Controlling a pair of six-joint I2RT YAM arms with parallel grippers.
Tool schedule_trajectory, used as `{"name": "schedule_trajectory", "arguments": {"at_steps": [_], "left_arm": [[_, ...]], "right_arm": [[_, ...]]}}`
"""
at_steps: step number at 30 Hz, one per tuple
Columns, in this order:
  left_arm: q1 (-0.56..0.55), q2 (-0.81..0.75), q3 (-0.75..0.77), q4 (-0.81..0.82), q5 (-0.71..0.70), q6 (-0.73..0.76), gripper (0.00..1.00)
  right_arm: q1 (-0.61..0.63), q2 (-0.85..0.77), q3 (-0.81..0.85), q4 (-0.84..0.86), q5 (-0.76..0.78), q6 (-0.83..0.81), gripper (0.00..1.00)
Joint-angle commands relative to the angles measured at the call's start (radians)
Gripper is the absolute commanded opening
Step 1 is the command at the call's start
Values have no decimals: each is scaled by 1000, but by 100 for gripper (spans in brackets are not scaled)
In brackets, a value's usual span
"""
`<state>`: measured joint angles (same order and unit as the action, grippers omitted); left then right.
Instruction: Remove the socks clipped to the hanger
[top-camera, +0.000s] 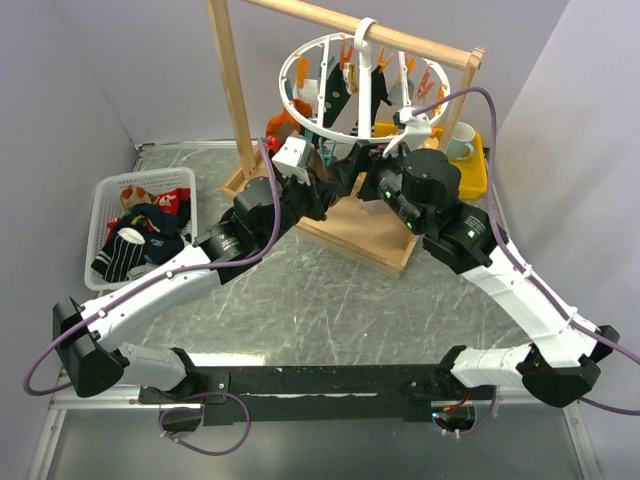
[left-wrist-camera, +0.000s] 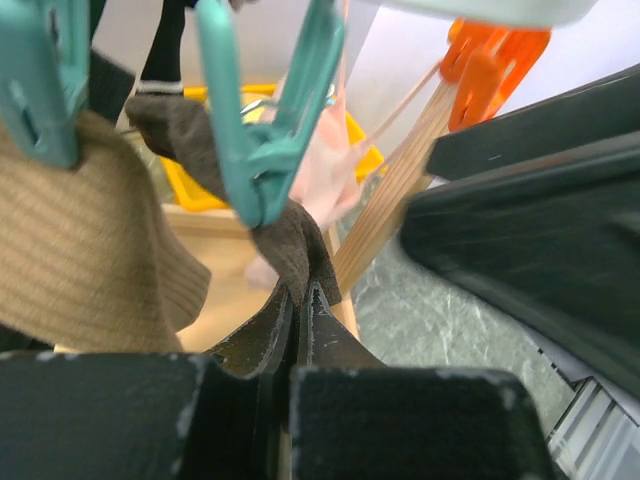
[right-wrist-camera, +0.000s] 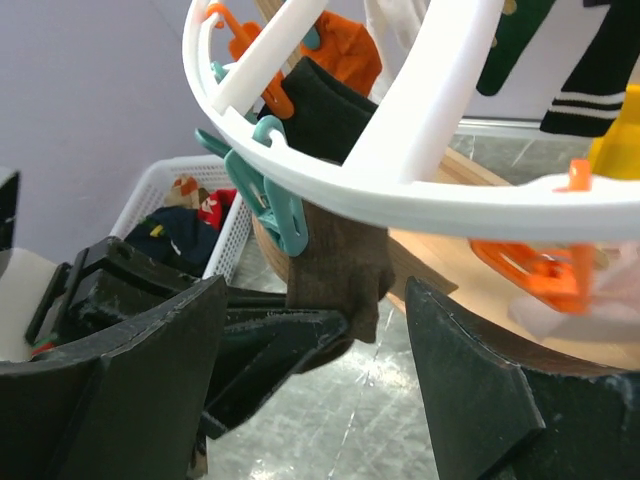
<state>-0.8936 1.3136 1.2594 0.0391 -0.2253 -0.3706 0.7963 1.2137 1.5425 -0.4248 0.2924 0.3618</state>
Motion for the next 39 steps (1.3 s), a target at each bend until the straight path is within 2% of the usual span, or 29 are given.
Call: {"name": "schedule_trajectory", "arguments": {"at_steps": [1,13,27,29,30,33,39], "left_arm": [[-7,12,66,31,26,6,2],[-68,24,75,45,-12,16,1],[-116,15,75,41,-52,48,1],[-117,6,71,42,-57,48,1],[-117,3,66,48,-59,50,1],[-117,-4,58,50,-63,47,1],[-117,6,37,44,-60,33,1]], "right_arm": [[18,47,88,24,47,6,79],[27,86,91,75,86,20,78],[27,124,97,92,51,6,66],[29,138,107,81,68,-7,61],[27,138,103,81,71,-18,53],[27,116,84,95,85,-30,38],[27,87,82,98,96,-49,29]]}}
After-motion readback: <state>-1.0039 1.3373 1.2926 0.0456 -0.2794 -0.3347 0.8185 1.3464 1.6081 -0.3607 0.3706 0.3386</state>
